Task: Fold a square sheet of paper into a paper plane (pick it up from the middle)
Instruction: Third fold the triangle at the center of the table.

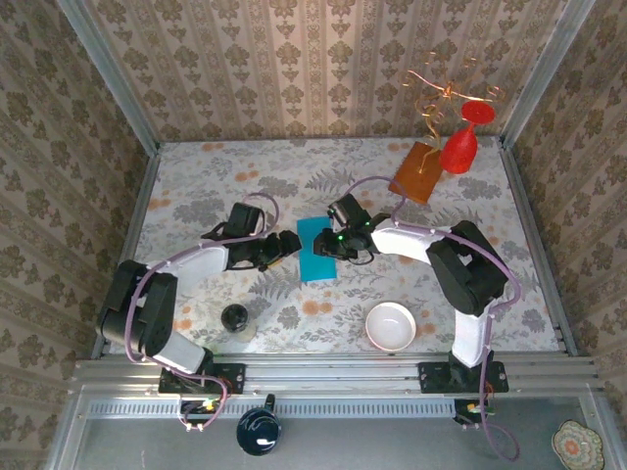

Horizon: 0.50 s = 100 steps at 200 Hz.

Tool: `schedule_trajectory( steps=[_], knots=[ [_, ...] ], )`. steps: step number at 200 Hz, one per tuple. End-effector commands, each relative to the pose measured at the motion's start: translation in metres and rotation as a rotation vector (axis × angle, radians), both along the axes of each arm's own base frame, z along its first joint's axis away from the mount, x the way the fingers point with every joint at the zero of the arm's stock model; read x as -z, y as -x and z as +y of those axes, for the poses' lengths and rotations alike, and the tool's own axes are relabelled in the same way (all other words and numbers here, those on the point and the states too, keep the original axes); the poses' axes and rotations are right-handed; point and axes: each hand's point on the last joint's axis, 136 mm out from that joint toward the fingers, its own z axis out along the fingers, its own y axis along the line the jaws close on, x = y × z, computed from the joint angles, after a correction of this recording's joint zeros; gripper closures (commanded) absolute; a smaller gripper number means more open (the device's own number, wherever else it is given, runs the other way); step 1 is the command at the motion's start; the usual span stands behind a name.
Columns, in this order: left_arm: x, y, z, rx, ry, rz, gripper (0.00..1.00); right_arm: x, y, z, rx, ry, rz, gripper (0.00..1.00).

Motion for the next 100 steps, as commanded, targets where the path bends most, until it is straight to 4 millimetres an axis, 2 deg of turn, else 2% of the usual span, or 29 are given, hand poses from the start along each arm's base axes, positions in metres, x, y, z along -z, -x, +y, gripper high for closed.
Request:
schedule_trajectory(
  steps=[1, 57, 100],
  knots=[
    [0.000, 0.007, -0.018, 0.032, 0.034, 0.029, 0.29, 0.017, 0.003, -0.003, 0.027, -0.005, 0.057, 0.65],
    [0.021, 0.022, -0.021, 0.073, -0.047, 0.087, 0.48, 0.059, 0.019, -0.026, 0.050, 0.086, 0.158, 0.68],
    [0.027, 0.026, -0.023, 0.091, -0.078, 0.101, 0.56, 0.066, 0.024, -0.033, 0.054, 0.095, 0.173, 0.68]
  ],
)
